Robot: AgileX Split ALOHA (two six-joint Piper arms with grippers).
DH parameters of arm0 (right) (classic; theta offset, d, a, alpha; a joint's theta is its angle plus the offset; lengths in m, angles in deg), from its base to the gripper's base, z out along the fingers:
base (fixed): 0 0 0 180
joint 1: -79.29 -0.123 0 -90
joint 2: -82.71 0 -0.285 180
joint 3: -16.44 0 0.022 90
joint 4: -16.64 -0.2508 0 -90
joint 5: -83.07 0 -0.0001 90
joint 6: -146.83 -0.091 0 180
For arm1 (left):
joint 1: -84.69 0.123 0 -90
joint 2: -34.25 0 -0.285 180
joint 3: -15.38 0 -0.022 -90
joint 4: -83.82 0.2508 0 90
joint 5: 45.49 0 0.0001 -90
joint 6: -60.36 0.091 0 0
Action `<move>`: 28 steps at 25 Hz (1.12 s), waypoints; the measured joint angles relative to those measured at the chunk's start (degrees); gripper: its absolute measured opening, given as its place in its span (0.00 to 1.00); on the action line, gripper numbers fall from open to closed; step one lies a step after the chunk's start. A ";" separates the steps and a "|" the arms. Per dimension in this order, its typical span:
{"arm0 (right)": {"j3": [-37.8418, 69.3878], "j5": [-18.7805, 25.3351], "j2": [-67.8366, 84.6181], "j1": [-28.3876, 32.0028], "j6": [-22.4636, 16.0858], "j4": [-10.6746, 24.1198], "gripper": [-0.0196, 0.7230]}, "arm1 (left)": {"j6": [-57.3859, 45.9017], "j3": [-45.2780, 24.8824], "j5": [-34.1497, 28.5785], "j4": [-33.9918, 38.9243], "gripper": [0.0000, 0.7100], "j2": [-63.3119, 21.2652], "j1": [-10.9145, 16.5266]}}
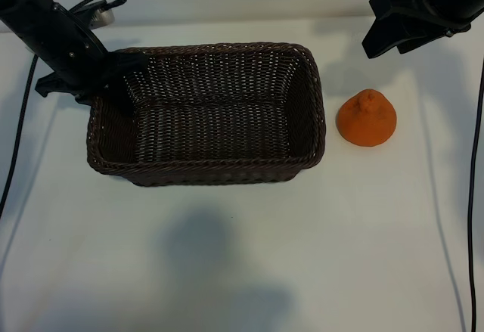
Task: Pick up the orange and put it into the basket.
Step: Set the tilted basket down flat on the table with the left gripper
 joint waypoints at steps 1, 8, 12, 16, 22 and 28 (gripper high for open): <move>0.00 0.00 0.00 0.00 0.00 0.00 0.67 | 0.35 0.01 0.24 0.00 0.23 0.34 0.00; 0.00 0.00 0.00 0.00 0.00 -0.05 0.67 | 0.71 0.01 2.20 -0.06 0.23 2.44 0.00; 0.00 0.00 0.00 0.00 0.00 -0.11 0.67 | 1.96 0.01 3.17 -1.83 0.23 2.50 0.00; 0.00 -0.16 0.00 0.00 0.00 -0.23 0.67 | 3.40 0.01 3.35 -5.04 0.23 2.50 0.00; 0.00 -0.16 0.00 0.00 0.00 -0.35 0.67 | 3.51 0.01 2.50 -5.70 0.23 3.93 0.00; 0.00 -0.22 0.00 0.00 0.00 -0.35 0.67 | 3.52 0.51 2.30 -5.84 0.23 6.22 -1.15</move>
